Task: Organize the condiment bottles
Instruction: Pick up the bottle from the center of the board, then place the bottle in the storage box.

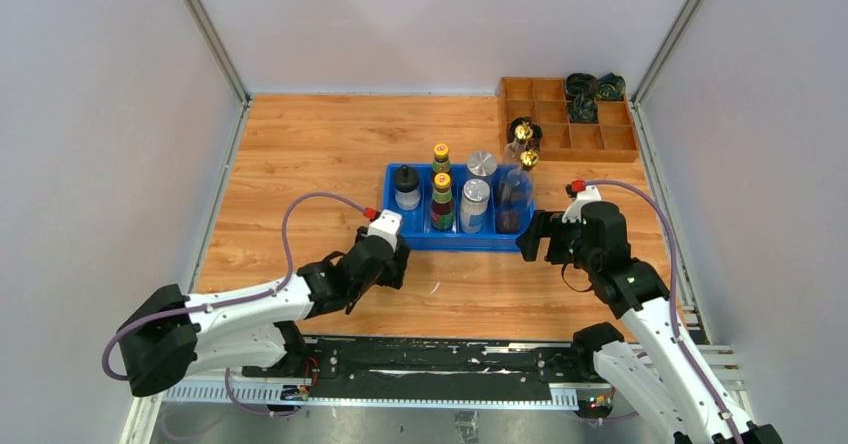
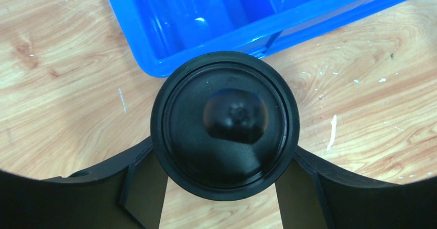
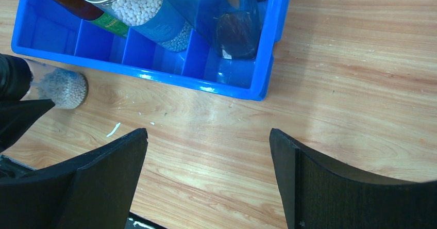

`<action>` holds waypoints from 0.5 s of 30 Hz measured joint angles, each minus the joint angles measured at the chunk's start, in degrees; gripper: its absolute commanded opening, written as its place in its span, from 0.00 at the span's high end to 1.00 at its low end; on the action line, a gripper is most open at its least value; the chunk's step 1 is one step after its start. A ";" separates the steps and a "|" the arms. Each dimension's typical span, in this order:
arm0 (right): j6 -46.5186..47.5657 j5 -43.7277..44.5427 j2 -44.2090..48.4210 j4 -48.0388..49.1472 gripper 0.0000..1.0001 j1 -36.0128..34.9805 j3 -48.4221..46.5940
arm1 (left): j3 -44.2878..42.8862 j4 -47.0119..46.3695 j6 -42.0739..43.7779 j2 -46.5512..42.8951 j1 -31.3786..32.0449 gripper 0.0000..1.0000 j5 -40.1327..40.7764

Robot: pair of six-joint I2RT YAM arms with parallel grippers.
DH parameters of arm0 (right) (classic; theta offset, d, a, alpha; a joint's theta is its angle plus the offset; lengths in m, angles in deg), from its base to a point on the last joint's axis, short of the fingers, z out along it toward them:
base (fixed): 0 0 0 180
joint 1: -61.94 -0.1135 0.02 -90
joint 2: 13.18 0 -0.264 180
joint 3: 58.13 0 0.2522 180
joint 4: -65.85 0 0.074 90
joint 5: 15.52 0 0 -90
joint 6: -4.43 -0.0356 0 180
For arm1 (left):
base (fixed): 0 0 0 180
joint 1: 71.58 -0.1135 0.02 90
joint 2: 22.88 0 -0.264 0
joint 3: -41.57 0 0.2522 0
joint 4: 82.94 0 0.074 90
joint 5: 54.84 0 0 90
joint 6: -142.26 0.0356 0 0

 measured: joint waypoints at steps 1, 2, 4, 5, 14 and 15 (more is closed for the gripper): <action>0.00 0.00 0.02 0.00 0.06 0.00 0.00 | -0.72 1.70 0.07 -0.44 0.00 0.40 0.00; -0.02 -0.02 0.02 0.00 0.06 0.00 0.00 | -2.12 4.35 0.22 -1.03 0.00 0.40 0.02; -0.02 0.00 0.04 0.00 0.06 0.00 0.00 | -4.90 8.02 0.70 -2.25 0.00 0.39 0.09; -0.02 -0.02 0.09 0.00 0.06 0.00 0.00 | -6.64 9.60 1.16 -2.95 0.00 0.38 0.15; -0.04 -0.04 1.22 -0.02 0.06 0.00 0.11 | -21.00 15.06 5.88 -2.60 0.00 0.36 1.77; -0.04 -0.04 1.40 -0.02 0.06 0.00 0.11 | -22.21 15.06 6.47 -1.46 0.00 0.36 1.99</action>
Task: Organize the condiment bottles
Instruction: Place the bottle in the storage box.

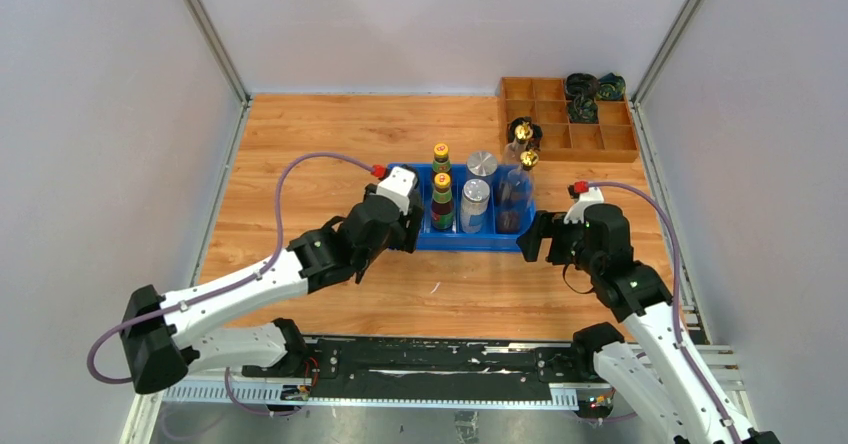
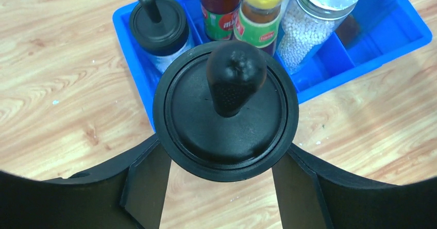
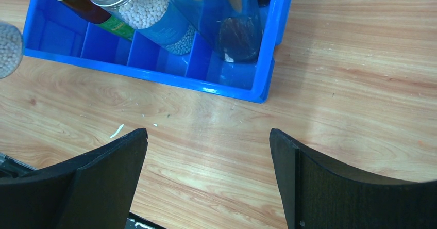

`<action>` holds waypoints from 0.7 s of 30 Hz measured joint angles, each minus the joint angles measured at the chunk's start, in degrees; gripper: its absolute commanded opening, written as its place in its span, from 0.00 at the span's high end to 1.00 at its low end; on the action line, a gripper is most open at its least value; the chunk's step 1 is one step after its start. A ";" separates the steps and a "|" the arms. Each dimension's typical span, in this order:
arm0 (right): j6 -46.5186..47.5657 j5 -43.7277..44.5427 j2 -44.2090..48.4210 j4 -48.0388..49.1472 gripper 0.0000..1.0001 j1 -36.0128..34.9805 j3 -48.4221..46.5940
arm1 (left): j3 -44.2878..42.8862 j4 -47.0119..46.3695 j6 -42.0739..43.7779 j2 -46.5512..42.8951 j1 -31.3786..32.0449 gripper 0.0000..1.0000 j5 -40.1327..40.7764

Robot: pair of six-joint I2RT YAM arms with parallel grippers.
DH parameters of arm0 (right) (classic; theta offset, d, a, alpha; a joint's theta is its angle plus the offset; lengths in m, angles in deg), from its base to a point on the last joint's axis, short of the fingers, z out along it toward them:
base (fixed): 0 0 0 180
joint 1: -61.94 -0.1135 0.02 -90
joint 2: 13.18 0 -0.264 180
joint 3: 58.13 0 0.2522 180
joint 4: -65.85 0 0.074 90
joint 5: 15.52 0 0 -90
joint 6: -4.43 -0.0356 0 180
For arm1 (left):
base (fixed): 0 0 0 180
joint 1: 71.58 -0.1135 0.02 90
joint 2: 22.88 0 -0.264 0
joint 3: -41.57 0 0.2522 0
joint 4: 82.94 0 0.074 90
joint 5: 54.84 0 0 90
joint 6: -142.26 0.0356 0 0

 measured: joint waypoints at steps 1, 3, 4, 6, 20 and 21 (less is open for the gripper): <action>0.00 0.00 0.28 -0.02 0.06 0.00 0.00 | -1.27 -0.07 0.61 1.51 -0.04 0.36 0.15; 0.00 0.00 0.70 -0.04 0.06 0.00 0.00 | -3.08 -0.22 1.46 4.61 -0.39 0.36 0.04; 0.00 0.00 0.87 -0.04 0.06 0.00 0.00 | -3.63 -0.35 1.68 6.10 -0.70 0.36 -0.33; 0.00 0.00 1.11 -0.13 0.06 0.00 -0.02 | -3.91 -0.74 1.84 8.70 -1.77 0.36 -1.66; 0.00 0.02 1.36 -0.55 0.06 0.00 -0.02 | -3.39 -6.14 2.75 12.81 -8.02 0.39 -6.01; 0.00 0.02 1.31 -0.55 0.06 0.00 -0.02 | -3.34 -6.99 2.93 13.14 -8.50 0.39 -6.34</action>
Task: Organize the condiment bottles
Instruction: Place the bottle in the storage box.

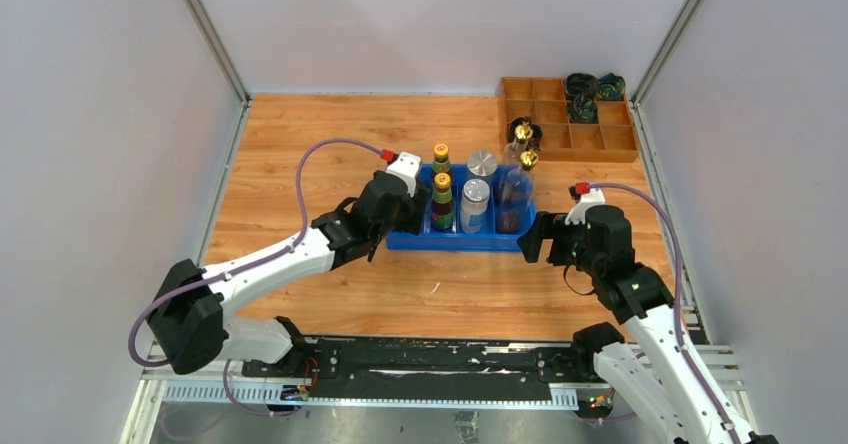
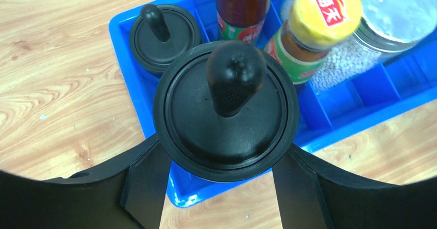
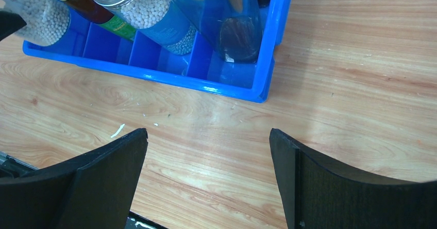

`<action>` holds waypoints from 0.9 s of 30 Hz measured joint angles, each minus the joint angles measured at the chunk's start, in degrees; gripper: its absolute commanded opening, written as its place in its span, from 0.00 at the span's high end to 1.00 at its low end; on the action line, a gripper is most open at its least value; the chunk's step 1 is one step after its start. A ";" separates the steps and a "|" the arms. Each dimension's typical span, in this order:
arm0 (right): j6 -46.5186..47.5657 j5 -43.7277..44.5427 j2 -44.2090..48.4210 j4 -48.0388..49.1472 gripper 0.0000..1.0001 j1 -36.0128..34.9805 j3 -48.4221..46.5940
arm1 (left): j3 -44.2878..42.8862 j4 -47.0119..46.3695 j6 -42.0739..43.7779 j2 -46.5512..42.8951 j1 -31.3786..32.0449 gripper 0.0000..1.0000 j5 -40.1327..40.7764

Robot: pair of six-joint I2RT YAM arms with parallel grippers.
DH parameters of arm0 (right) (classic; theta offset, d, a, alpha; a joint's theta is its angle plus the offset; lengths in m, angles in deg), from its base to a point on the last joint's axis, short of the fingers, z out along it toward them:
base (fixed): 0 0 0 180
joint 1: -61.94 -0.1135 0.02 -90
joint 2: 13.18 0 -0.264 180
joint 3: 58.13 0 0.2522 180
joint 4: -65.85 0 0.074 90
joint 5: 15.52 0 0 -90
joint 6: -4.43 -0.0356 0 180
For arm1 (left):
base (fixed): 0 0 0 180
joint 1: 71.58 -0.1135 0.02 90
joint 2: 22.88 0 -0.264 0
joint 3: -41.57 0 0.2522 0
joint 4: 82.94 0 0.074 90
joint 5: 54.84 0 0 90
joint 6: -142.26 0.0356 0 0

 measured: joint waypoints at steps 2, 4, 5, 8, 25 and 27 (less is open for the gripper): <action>0.00 0.00 -0.02 0.00 0.06 0.00 0.00 | 0.70 -2.27 0.24 0.52 -0.96 0.40 -0.42; 0.00 0.00 -0.02 0.00 0.06 0.00 0.00 | 2.14 -4.74 0.48 0.98 -1.73 0.40 -0.66; 0.00 0.02 -0.04 0.02 0.06 0.00 0.00 | 2.78 -5.77 0.70 1.22 -1.90 0.40 -0.66; 0.00 0.02 -0.42 0.04 0.06 0.00 0.00 | 5.16 -8.92 1.11 2.43 -2.05 0.40 -0.74; -2.58 5.62 -7.67 1.25 0.09 0.00 0.00 | 10.64 -15.74 0.59 5.42 -2.05 0.33 -1.31; -3.02 5.99 -8.48 1.66 0.10 0.00 0.02 | 11.10 -15.93 0.37 5.42 -2.05 0.31 -1.27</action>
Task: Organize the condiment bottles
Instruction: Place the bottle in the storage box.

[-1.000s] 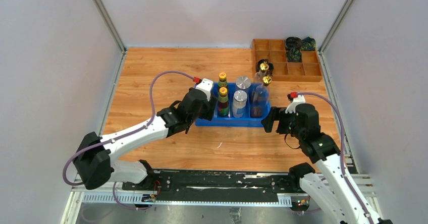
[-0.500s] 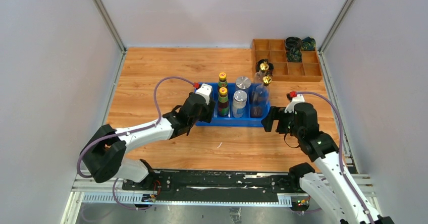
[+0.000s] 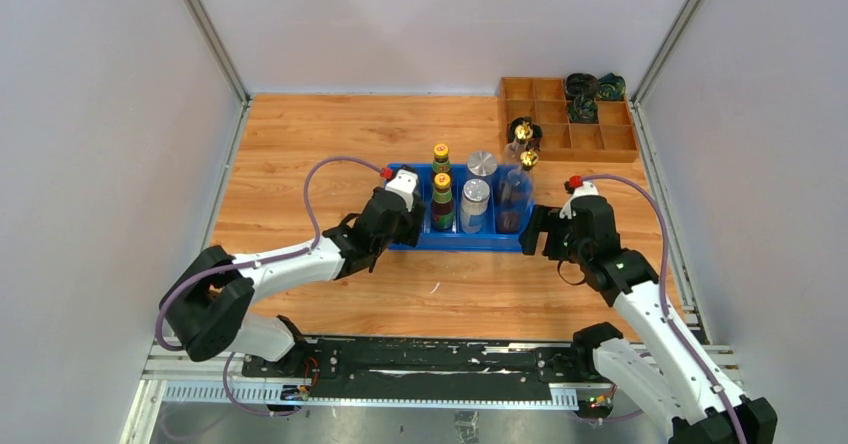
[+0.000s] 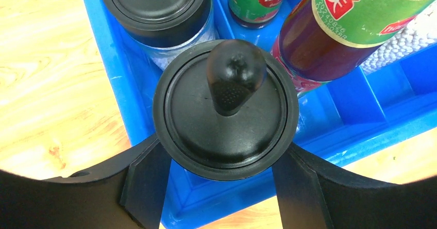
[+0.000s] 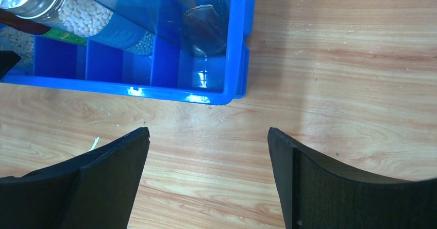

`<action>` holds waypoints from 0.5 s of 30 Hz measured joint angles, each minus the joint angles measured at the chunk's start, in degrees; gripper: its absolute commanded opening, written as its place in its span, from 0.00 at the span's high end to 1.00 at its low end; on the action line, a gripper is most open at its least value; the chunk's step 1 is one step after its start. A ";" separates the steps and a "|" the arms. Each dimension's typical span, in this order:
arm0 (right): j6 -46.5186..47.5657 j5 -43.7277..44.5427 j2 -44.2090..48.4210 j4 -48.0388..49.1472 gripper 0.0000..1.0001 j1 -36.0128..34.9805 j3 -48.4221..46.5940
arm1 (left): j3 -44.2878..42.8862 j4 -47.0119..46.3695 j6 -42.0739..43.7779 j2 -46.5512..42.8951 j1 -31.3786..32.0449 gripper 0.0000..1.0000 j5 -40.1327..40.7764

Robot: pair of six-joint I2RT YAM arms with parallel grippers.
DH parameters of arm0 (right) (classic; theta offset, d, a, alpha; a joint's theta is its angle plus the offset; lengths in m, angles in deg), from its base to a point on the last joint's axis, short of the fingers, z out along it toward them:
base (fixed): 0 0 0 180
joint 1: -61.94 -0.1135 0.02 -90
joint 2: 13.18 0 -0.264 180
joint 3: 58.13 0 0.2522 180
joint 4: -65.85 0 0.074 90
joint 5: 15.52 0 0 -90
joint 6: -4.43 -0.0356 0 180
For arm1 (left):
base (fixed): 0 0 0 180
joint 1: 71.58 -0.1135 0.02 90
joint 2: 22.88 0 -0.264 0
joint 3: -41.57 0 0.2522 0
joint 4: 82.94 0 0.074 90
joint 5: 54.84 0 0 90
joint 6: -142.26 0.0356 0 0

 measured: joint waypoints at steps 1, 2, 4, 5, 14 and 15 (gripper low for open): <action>-0.13 0.09 -0.31 0.13 0.10 0.00 0.00 | 0.13 -0.13 -0.20 0.00 -0.02 0.27 0.04; -0.26 0.15 -0.72 0.24 0.11 0.00 0.00 | 0.13 -0.22 -0.22 0.00 -0.02 0.22 0.07; -0.46 0.26 -1.36 0.46 0.13 0.00 0.13 | 0.13 -0.50 -0.28 0.00 -0.02 0.15 0.04; -0.61 0.31 -1.64 0.55 0.15 0.00 0.26 | 0.13 -0.81 -0.20 0.00 -0.02 0.13 0.09; -1.55 0.55 -2.10 1.18 0.39 0.02 1.16 | 0.85 -1.49 -0.70 -1.57 -0.07 0.10 0.26; -1.66 0.57 -2.12 1.25 0.41 0.02 1.20 | 0.85 -0.90 -0.85 -2.29 -0.07 0.10 0.31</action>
